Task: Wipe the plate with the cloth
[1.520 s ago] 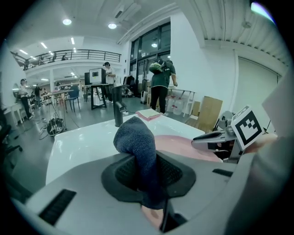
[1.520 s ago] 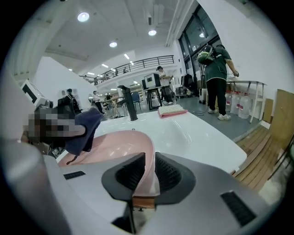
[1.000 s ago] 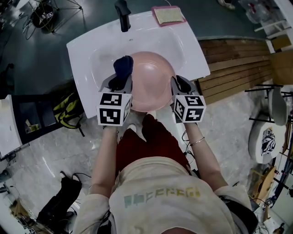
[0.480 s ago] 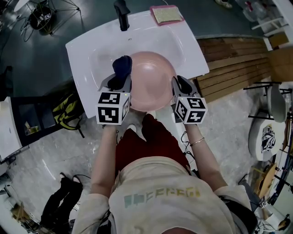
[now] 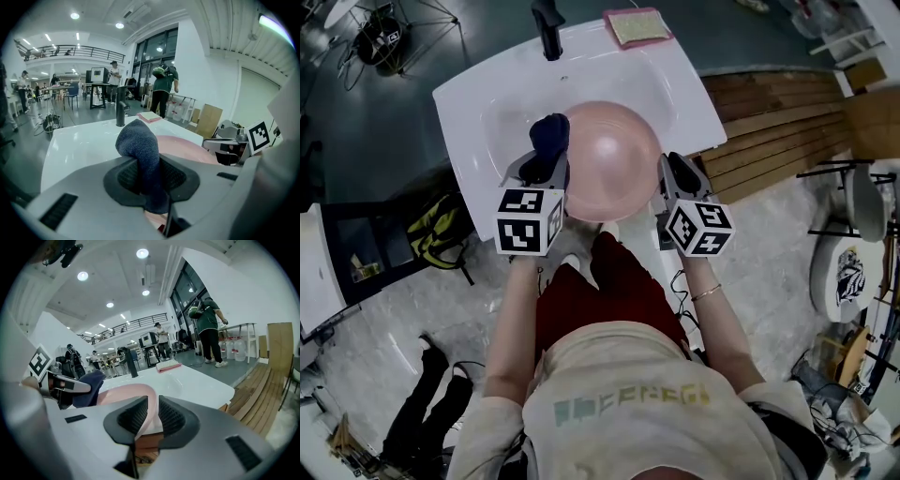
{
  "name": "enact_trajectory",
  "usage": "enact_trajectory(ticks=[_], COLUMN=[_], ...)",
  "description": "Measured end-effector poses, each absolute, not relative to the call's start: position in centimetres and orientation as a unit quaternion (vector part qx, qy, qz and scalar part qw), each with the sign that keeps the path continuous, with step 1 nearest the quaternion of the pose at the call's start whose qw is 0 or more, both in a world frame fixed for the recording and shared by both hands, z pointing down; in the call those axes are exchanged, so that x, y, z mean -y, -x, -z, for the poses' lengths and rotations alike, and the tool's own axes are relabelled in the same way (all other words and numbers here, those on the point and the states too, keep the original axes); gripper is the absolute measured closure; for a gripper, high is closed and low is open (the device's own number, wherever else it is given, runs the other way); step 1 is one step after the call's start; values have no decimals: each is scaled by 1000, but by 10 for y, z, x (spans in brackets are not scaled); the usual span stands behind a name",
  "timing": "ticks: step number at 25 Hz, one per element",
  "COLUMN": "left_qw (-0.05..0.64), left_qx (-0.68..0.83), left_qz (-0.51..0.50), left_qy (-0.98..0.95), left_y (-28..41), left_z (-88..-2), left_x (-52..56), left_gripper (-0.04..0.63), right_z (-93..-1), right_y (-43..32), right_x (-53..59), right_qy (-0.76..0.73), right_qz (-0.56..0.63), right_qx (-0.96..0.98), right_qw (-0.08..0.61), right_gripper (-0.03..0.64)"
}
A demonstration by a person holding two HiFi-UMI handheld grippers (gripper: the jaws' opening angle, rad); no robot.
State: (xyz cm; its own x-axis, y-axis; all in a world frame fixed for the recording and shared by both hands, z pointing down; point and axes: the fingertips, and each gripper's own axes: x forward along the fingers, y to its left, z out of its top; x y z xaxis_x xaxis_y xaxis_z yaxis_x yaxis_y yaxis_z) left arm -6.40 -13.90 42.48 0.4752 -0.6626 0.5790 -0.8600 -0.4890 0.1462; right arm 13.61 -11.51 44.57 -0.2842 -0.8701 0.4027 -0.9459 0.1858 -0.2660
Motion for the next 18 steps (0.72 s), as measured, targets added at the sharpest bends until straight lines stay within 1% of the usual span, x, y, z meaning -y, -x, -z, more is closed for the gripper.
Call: enact_trajectory(ticks=[8, 18], left_qw=[194, 137], left_qx=[443, 419], left_qz=[-207, -132], left_qy=[-850, -888], left_y=[64, 68], left_z=[-407, -364], left_x=[127, 103], left_gripper=[515, 515], right_z=[-429, -369], right_y=[-139, -138], right_x=[90, 49], right_qy=[-620, -656], right_qz=[-220, -168], right_qx=[750, 735], right_qw=[63, -14], right_gripper=[554, 554])
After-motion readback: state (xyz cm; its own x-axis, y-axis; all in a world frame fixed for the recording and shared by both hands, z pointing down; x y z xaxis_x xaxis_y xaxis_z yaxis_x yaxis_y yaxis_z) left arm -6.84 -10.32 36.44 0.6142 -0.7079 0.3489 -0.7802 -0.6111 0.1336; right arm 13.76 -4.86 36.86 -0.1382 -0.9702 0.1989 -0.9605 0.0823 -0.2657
